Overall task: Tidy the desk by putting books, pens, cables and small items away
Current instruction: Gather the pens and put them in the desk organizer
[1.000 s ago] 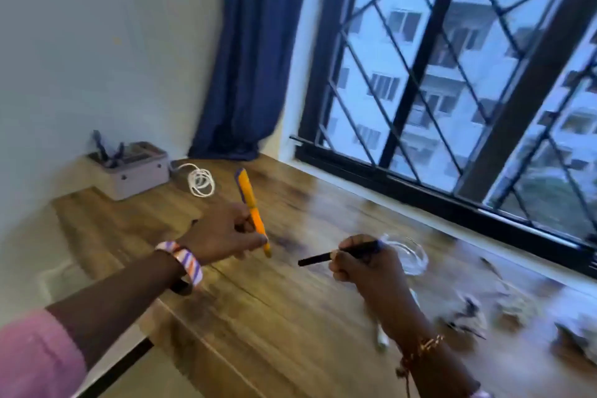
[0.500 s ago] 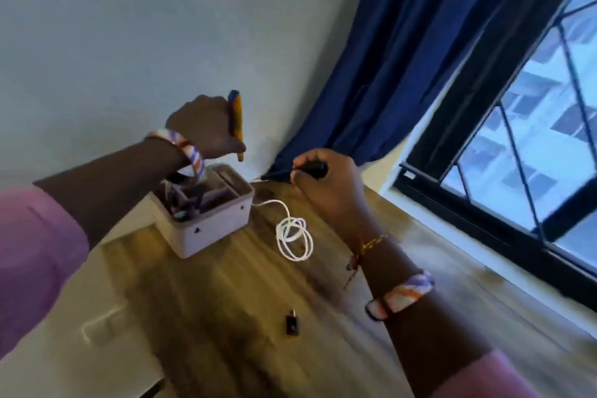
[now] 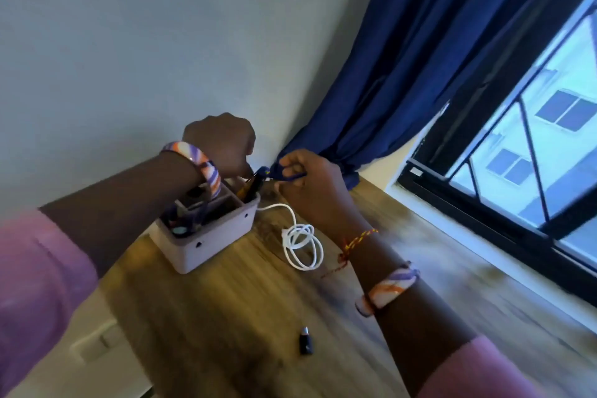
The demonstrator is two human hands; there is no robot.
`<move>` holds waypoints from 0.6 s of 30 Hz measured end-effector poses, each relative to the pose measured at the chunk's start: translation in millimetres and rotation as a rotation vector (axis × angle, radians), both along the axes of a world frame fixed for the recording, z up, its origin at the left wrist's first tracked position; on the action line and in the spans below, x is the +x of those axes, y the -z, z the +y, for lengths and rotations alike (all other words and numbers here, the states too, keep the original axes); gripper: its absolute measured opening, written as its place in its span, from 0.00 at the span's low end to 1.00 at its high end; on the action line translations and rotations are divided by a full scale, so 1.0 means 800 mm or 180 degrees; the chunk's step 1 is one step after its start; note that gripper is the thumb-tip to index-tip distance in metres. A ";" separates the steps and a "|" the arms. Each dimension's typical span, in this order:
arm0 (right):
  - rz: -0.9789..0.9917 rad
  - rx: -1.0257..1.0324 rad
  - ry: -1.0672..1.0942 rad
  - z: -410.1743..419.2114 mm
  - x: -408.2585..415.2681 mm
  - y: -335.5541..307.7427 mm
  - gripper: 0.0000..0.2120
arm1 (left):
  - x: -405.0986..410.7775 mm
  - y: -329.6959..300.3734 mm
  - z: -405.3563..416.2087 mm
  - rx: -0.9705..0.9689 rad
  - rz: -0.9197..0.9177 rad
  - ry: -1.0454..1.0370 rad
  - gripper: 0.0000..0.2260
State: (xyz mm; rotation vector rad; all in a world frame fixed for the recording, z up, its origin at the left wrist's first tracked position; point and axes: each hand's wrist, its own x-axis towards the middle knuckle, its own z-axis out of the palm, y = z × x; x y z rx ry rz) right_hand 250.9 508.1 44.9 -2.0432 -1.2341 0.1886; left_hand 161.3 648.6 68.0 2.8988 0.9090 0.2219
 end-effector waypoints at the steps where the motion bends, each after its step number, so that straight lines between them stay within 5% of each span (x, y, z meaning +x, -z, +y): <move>1: -0.0081 0.0050 0.0015 -0.016 -0.003 -0.001 0.14 | -0.005 -0.005 -0.020 0.0095 -0.0108 0.0011 0.17; 5: -0.0393 0.0010 0.0105 -0.099 -0.019 0.008 0.10 | -0.020 -0.006 -0.128 -0.0005 -0.0494 0.0536 0.11; 11: -0.0309 -0.0228 0.0545 -0.323 -0.063 0.054 0.09 | -0.022 0.051 -0.342 -0.0294 -0.0097 0.1500 0.08; 18: -0.0152 -0.0841 0.1891 -0.621 -0.145 0.133 0.16 | -0.058 0.117 -0.617 -0.0399 0.0764 0.2938 0.26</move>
